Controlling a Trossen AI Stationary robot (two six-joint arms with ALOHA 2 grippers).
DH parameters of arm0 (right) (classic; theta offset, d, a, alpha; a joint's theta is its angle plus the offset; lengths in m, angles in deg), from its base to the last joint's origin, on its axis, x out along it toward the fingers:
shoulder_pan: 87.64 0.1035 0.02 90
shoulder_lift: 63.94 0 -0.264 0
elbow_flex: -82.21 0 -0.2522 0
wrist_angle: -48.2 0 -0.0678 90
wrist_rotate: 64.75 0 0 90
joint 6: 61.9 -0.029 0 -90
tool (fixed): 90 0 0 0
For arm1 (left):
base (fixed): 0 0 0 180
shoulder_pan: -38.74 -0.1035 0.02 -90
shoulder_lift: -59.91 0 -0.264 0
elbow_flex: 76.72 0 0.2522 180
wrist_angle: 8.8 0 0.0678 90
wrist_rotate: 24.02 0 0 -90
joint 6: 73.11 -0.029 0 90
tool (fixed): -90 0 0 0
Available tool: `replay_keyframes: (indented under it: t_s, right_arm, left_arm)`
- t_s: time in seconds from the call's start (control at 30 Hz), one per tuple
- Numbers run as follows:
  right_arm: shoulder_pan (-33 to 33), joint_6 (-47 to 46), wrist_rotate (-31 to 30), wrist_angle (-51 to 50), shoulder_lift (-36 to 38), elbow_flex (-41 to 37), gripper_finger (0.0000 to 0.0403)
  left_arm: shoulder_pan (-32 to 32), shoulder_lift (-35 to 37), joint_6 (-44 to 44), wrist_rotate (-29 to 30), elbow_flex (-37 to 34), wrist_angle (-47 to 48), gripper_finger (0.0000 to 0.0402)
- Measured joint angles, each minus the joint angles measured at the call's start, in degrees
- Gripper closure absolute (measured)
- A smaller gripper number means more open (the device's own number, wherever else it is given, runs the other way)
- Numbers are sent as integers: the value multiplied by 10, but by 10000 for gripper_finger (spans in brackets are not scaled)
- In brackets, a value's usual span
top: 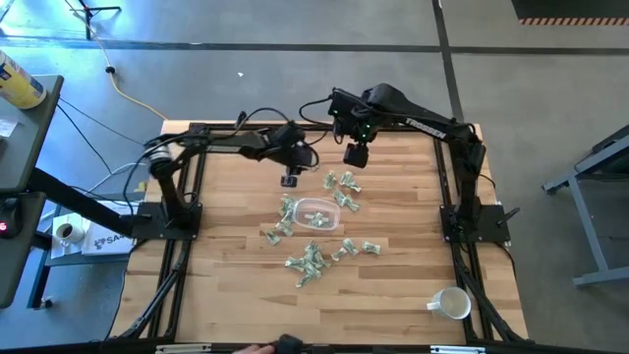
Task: Pick and place Stevia / Truvia into bins
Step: Put the stevia packet into the transparent container
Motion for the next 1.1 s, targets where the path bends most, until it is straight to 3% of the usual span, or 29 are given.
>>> replay_keyframes:
  t_s: [0.1, 0.3, 0.63, 0.9, 1.1]
  right_arm:
    - [4, -7, -18, -15, 13, 0, 154]
    - [1, -32, -28, -30, 45, 0, 150]
    - [2, -54, -34, -30, 60, 0, 150]
    - [3, -72, -31, -30, 61, 0, 150]
    - [3, -72, -24, -30, 61, 0, 150]
  left_arm:
    - [-13, -36, -46, 3, 43, 56, 232]
    - [-33, -68, -127, 11, 87, 58, 228]
    - [-41, -115, -164, -46, 123, 63, 227]
    - [-42, -143, -163, -36, 124, 59, 228]
    - [-42, -145, -151, -24, 125, 77, 274]
